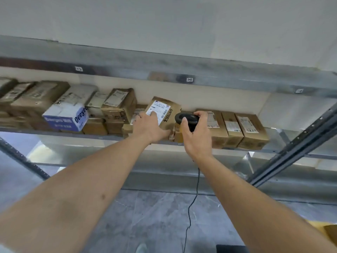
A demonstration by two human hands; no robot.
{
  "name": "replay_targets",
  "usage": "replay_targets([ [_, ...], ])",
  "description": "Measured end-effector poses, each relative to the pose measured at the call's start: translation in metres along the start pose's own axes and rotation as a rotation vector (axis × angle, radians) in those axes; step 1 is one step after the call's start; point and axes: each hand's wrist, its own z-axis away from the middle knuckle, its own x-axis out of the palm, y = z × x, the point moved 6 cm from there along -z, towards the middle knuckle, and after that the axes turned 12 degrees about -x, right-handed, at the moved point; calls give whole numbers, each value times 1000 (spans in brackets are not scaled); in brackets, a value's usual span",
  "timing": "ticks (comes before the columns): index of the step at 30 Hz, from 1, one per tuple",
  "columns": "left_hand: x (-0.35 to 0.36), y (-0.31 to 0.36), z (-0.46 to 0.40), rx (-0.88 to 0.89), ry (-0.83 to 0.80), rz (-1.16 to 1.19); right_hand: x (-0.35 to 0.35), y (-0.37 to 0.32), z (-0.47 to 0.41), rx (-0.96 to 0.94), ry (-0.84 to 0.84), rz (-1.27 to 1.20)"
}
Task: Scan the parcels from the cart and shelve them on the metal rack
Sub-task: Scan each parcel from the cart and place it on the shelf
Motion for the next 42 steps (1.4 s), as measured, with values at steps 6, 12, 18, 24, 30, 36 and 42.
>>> replay_targets([
  [6,6,-25,-73,-45,-44,-23,60,-3,-42,39,-56,-6],
  [12,15,-29,-119,-74,-12,-73,93,11,-81,57,-96,7],
  [18,29,-20,-144,-126,23,-127,111,35,-112,30,-169,-23],
  [24,41,-10,-154,-60,71,-196,119,55,-133,31,-233,-47],
  [30,51,-3,-158,-112,-46,-144,119,67,-145,12,-280,-57],
  [36,43,4,-158,-105,-78,-186,106,67,-149,-24,-302,-70],
  [42,27,24,-137,-26,-33,-217,89,60,-146,-43,-286,-93],
])
